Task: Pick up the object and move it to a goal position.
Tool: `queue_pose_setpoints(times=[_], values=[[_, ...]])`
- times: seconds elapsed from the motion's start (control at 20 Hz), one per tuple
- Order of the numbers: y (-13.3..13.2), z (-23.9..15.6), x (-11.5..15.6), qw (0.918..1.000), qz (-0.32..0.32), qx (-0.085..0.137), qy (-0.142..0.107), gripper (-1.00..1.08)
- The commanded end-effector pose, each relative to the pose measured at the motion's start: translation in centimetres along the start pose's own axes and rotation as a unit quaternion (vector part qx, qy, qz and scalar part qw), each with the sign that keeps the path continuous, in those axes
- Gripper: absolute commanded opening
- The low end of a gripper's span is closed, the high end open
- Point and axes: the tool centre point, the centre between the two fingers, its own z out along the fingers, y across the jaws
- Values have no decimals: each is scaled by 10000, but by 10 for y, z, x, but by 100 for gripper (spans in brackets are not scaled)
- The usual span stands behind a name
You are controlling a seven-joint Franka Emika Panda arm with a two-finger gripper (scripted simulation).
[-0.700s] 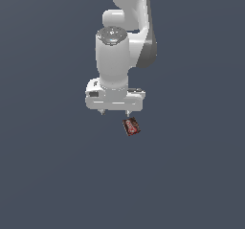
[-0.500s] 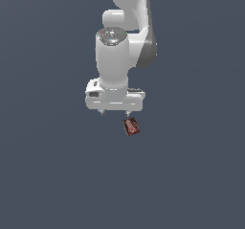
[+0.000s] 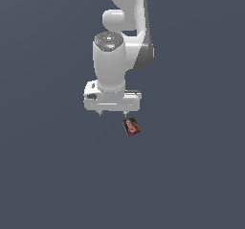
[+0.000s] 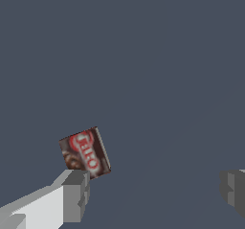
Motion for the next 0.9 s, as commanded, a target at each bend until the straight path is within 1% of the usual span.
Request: queue_pose_setpoints(times=[0.0, 0.25, 0.45, 0.85], values=[[-1, 1, 0, 10000, -19, 1, 0, 100], [-12, 17, -4, 9997, -238, 10, -22, 100], [-29, 42, -10, 9983, -583, 31, -53, 100], [-73, 101, -34, 9894, -1441, 119, -126, 100]])
